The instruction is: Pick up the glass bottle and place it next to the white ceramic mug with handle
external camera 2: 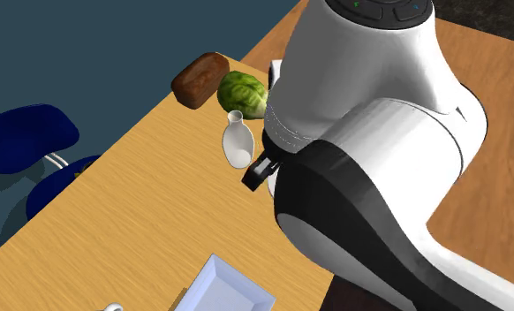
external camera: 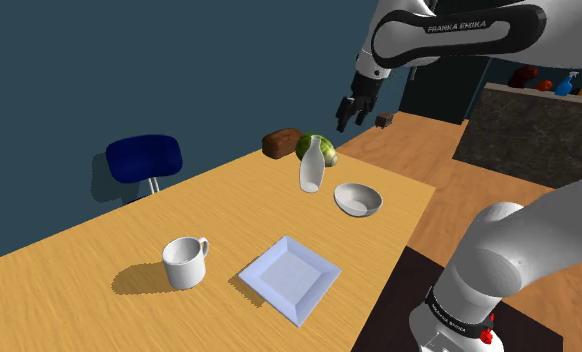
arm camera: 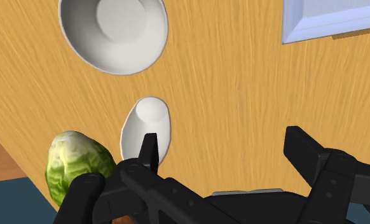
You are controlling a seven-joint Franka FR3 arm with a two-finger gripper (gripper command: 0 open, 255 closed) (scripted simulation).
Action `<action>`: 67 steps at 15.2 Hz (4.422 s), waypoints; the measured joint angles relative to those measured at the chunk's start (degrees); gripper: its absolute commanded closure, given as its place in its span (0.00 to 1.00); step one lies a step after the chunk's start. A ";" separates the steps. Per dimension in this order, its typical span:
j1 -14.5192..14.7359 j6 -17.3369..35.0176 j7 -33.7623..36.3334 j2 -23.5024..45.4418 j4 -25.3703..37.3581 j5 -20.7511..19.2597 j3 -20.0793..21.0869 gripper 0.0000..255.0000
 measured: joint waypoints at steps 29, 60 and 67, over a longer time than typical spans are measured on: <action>-2.06 18.11 -21.36 46.41 25.80 13.75 -8.69 0.00; -1.99 8.36 -19.95 43.71 33.03 12.12 -9.22 1.00; -1.94 3.35 -19.21 43.18 37.56 11.63 -9.31 1.00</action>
